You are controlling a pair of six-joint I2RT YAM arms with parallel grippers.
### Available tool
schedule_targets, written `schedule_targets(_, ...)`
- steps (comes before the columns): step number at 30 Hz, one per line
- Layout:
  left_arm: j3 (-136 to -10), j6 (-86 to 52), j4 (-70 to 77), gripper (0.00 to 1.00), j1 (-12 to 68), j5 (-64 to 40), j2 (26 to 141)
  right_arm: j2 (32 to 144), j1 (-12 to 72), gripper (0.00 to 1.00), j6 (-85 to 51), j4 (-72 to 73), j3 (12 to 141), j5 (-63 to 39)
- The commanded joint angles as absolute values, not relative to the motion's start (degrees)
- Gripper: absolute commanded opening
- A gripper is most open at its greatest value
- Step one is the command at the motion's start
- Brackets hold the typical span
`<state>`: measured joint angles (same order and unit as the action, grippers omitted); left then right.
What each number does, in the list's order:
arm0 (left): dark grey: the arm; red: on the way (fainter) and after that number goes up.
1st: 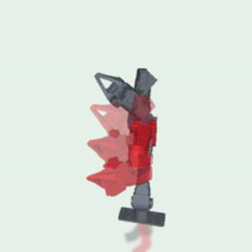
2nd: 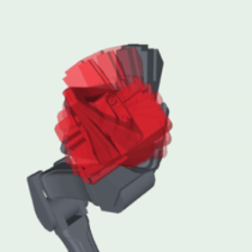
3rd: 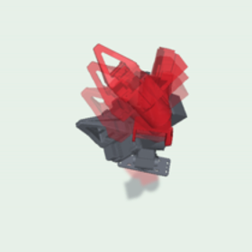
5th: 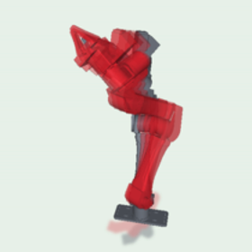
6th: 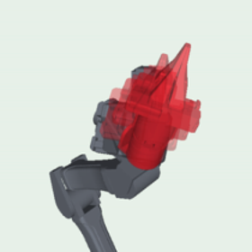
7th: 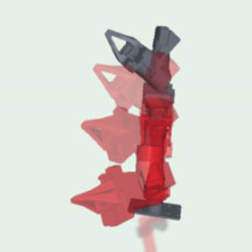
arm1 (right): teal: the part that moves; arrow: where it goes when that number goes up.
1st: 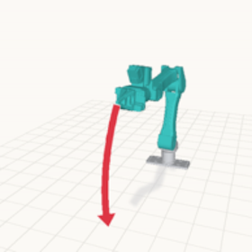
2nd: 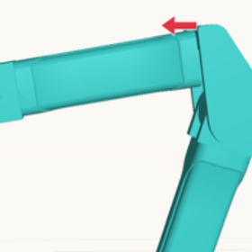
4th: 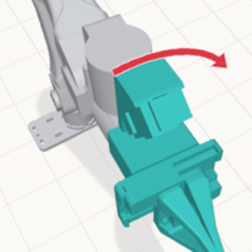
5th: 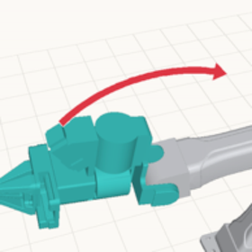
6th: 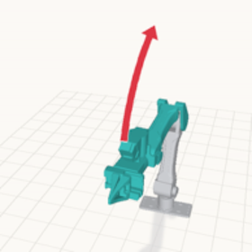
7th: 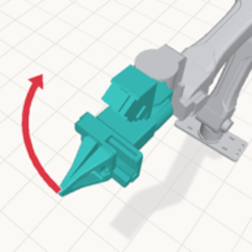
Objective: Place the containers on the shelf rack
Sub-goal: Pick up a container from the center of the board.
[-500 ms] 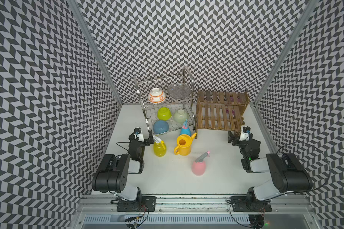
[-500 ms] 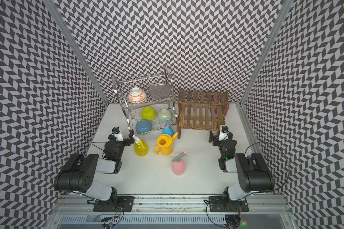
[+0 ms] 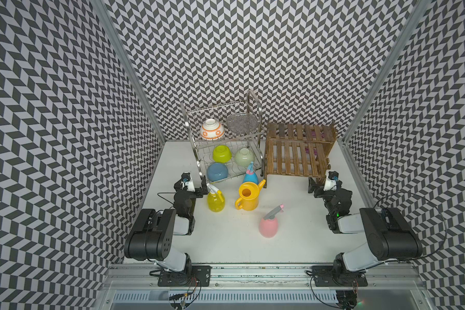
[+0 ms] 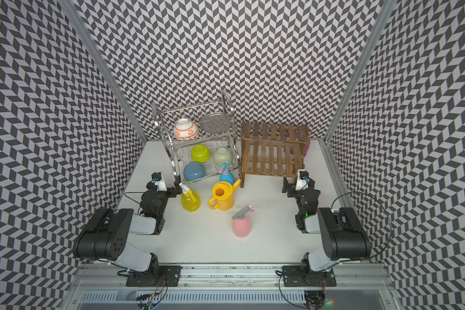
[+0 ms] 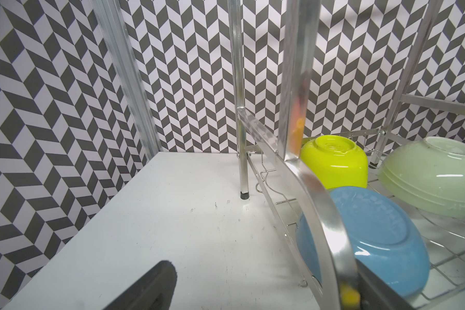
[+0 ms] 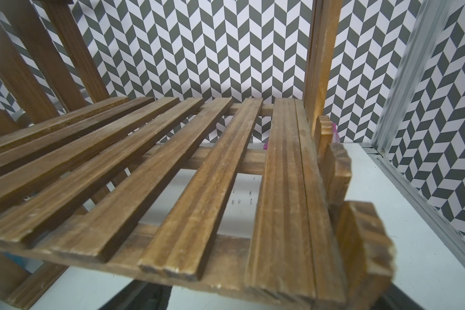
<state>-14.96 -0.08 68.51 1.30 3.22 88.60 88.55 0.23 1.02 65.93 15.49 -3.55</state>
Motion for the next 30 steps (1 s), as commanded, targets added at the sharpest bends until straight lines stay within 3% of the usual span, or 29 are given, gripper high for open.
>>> schedule_targets(1, -15.3, 0.1, 69.8, 1.0, 0.6, 3.2, 88.7, 87.6, 0.5, 1.0, 1.1, 67.6, 16.4, -3.0)
schedule_targets(9, -16.2, -0.3, 60.6, 1.0, -0.1, 2.2, 79.6, 80.3, 1.0, 1.0, -0.8, 69.0, 11.7, 2.5)
schedule_targets(18, -19.9, 1.5, 40.2, 1.0, 0.2, 10.8, 65.8, 57.7, 1.0, 1.0, -7.1, 49.7, 8.7, 3.3)
schedule_targets(26, -33.6, -4.4, 12.2, 1.0, 5.2, 13.0, 57.7, 43.5, 4.0, 1.0, -17.1, 22.9, 17.7, -5.8)
schedule_targets(30, -40.2, -5.4, 1.8, 1.0, 10.2, 3.0, 55.8, 38.1, 6.4, 1.0, -20.7, 18.8, 20.2, -16.3)
